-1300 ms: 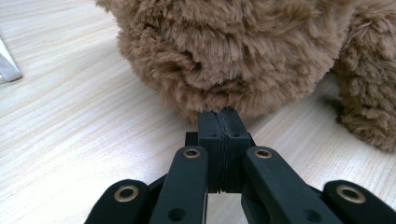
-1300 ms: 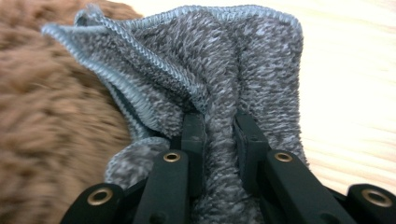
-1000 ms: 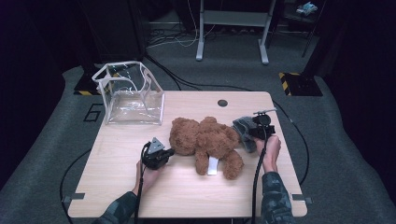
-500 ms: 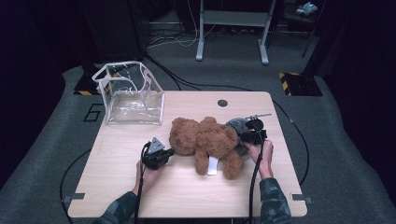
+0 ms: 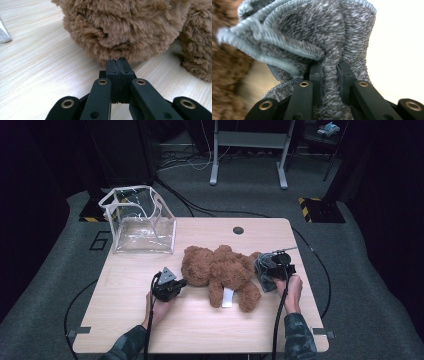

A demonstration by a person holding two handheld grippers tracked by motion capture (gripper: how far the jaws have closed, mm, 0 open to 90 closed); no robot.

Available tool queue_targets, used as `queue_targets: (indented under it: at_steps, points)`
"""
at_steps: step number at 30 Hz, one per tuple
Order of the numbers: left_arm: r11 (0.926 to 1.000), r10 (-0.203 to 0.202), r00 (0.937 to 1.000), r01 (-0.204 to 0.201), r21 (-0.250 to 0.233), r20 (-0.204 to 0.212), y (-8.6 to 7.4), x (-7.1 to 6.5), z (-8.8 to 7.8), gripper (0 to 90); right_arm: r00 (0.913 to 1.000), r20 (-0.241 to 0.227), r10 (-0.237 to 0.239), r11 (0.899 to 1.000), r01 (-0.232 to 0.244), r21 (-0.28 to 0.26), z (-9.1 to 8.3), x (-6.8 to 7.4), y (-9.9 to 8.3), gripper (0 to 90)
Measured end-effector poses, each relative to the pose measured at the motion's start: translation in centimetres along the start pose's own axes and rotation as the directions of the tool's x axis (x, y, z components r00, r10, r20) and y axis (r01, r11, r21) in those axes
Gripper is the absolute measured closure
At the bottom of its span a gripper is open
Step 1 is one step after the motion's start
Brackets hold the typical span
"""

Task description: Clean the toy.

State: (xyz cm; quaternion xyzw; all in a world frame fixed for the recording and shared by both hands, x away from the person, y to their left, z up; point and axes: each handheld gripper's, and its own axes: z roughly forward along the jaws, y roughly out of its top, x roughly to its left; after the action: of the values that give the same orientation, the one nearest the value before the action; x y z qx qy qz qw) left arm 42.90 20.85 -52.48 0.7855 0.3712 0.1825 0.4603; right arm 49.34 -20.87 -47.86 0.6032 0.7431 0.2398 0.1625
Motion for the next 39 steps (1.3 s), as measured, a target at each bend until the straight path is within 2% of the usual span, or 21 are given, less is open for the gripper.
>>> queue_targets:
  at_steps: [1,6,8,11,15,21,25,26,27,29,33,35,38,39]
  points:
    - [1.0,0.0,1.0,0.0,0.001,0.0,0.0,0.0,0.0,89.5,1.0,0.0,0.009,1.0,-0.009,-0.009,-0.4,-0.1,-0.1,77.5]
    - [1.0,-0.001,1.0,0.001,0.004,0.001,0.0,0.0,0.0,89.5,0.9997,-0.018,-0.017,0.996,0.015,-0.084,-2.6,0.4,0.7,77.4]
    - [1.0,0.0,1.0,0.0,0.004,0.001,0.0,0.0,0.0,89.5,0.9986,-0.039,-0.037,0.991,0.031,-0.127,-3.5,1.0,1.3,77.4]
    - [1.0,-0.001,1.0,0.001,0.004,0.001,0.0,0.0,0.0,89.5,0.9964,-0.057,-0.063,0.987,0.053,-0.153,-4.2,2.2,2.0,77.4]
    - [1.0,0.0,1.0,0.0,0.005,0.001,0.0,0.0,0.0,89.5,0.9927,-0.07,-0.098,0.986,0.087,-0.143,-3.8,3.8,2.7,77.4]
    - [0.9999,-0.001,1.0,0.001,0.011,0.009,0.0,0.0,0.0,89.5,0.9951,-0.077,-0.063,0.995,0.057,-0.077,-1.6,4.4,2.4,77.4]
    - [1.0,-0.004,1.0,0.004,0.003,0.008,0.0,0.0,0.0,89.4,0.995,-0.074,-0.067,0.995,0.062,-0.076,-0.7,3.9,2.0,77.4]
    - [1.0,0.0,1.0,0.0,0.001,0.005,0.0,0.1,0.0,89.5,0.9961,-0.073,-0.048,0.997,0.043,-0.066,-0.7,3.8,1.9,77.4]
    - [1.0,0.0,1.0,-0.001,0.002,0.005,0.0,0.1,0.0,89.5,0.996,-0.059,-0.066,0.995,0.062,-0.075,-0.6,3.5,1.8,77.4]
    - [1.0,0.004,1.0,-0.004,-0.004,-0.002,0.0,0.1,0.0,89.5,0.998,-0.034,-0.054,0.997,0.052,-0.055,-0.6,3.0,1.5,77.4]
    - [1.0,0.0,1.0,0.0,-0.005,-0.001,0.0,0.1,0.0,89.4,0.9998,0.014,-0.015,1.0,0.015,-0.023,-0.1,0.9,0.5,77.3]
    - [1.0,-0.004,1.0,0.004,-0.006,0.001,0.0,0.1,0.0,89.2,0.9998,0.017,0.013,1.0,-0.013,-0.025,-0.4,0.0,0.0,77.3]
    - [1.0,-0.004,1.0,0.004,0.0,0.005,0.0,0.1,-0.1,88.9,0.9997,0.01,0.021,0.998,-0.02,-0.065,-1.9,-0.3,-0.2,77.2]
    - [1.0,-0.004,1.0,0.004,-0.001,0.005,0.0,0.1,-0.1,88.6,1.0,0.004,0.008,0.996,-0.008,-0.086,-2.5,-0.3,-0.1,77.2]
